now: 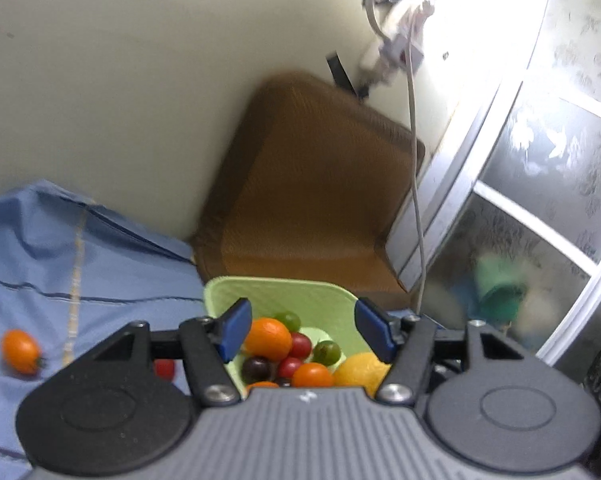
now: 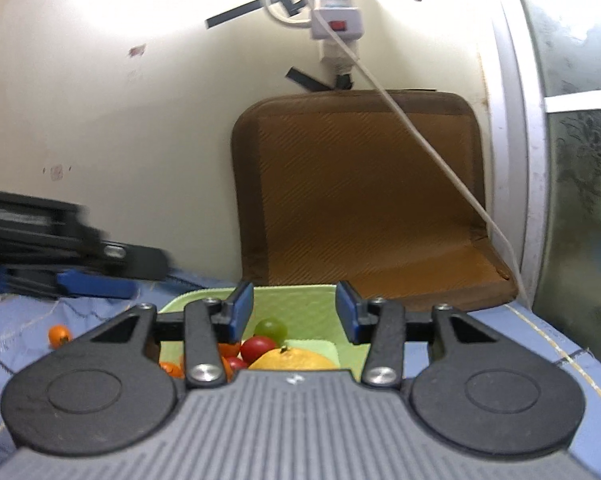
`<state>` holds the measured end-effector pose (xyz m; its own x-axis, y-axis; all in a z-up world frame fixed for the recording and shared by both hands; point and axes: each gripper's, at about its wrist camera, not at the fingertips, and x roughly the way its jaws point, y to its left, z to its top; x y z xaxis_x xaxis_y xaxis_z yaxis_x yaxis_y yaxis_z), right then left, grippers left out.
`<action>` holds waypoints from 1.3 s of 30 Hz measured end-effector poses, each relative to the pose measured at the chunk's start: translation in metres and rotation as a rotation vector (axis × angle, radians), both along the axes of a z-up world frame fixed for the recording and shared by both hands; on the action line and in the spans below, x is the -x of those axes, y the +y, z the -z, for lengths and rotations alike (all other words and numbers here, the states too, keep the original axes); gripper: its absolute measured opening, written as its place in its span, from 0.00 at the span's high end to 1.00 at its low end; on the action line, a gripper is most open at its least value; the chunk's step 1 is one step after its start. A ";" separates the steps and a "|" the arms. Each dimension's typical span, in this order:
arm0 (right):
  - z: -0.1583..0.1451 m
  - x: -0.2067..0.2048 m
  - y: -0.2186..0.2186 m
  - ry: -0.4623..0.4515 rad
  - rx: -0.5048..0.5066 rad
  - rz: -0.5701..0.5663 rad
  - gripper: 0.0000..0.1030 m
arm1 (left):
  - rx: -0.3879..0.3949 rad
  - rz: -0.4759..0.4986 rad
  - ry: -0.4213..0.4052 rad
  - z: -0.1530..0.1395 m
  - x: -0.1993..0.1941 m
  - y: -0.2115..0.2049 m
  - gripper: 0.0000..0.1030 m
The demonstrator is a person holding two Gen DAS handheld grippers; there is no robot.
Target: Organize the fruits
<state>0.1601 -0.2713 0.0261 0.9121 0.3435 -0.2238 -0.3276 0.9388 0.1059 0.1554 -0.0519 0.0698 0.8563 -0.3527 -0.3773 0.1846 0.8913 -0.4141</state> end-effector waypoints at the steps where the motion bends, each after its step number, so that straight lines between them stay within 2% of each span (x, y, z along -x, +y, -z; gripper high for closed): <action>1: -0.001 0.001 -0.002 0.001 -0.012 0.005 0.53 | 0.000 -0.015 -0.007 0.000 0.008 0.006 0.43; 6: -0.003 0.012 -0.005 0.018 -0.056 -0.003 0.53 | -0.058 -0.104 -0.014 0.007 0.045 0.036 0.43; 12: -0.012 0.020 0.009 0.028 -0.054 -0.065 0.53 | -0.119 -0.246 0.047 0.028 0.079 0.082 0.43; 18: -0.020 0.034 0.043 0.037 0.009 -0.192 0.53 | -0.117 -0.356 0.098 0.055 0.093 0.118 0.43; 20: -0.020 0.035 0.060 0.049 0.066 -0.252 0.53 | -0.017 -0.363 0.105 0.059 0.096 0.133 0.43; 24: -0.020 0.034 0.093 0.075 0.209 -0.349 0.55 | 0.037 -0.367 0.085 0.061 0.099 0.142 0.43; 28: -0.015 0.019 0.124 0.114 0.317 -0.399 0.57 | 0.050 -0.351 0.060 0.060 0.103 0.144 0.43; 31: -0.012 0.008 0.147 0.150 0.345 -0.432 0.62 | 0.052 -0.341 0.050 0.061 0.104 0.142 0.43; 34: -0.009 -0.004 0.171 0.183 0.382 -0.445 0.62 | 0.061 -0.335 0.048 0.063 0.104 0.143 0.43; 39: 0.002 -0.020 0.205 0.156 0.721 -0.474 0.62 | 0.074 -0.327 0.062 0.065 0.103 0.143 0.40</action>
<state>0.1806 -0.0660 0.0243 0.6498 0.4057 -0.6427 -0.7317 0.5629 -0.3845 0.0526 0.0915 0.0051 0.9049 -0.0916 -0.4156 -0.1333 0.8664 -0.4812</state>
